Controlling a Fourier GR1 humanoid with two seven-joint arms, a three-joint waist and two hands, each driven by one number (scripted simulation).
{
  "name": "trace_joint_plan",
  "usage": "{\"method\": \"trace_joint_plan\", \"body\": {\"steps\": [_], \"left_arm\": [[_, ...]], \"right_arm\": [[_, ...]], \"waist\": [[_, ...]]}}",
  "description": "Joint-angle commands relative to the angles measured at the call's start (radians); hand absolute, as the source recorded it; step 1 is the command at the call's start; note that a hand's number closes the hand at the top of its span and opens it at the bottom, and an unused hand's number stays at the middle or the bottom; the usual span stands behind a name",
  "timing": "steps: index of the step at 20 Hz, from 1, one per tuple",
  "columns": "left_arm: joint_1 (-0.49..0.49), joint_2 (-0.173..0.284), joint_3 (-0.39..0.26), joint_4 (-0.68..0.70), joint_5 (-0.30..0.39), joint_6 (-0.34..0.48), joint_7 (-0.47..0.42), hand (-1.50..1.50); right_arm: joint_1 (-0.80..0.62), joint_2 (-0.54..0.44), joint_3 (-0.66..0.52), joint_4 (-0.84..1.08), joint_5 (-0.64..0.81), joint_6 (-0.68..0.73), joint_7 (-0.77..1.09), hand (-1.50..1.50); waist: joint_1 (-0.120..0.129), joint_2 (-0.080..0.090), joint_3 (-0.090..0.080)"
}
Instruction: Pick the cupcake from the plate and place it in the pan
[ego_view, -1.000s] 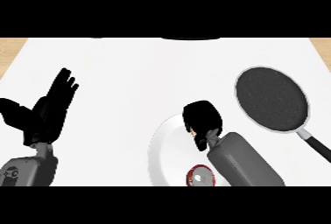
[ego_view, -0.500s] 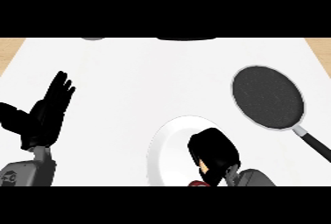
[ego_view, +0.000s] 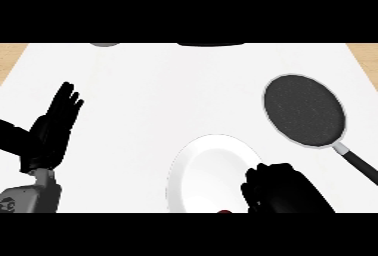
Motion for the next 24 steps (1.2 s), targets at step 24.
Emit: {"method": "trace_joint_plan", "body": {"steps": [24], "left_arm": [[0.017,-0.04,-0.03,-0.011,-0.042,-0.018,-0.018,0.0]], "right_arm": [[-0.293,0.0,-0.874,0.361,-0.329,-0.016,-0.335,1.5]], "waist": [[0.038,0.014,0.001]]}}
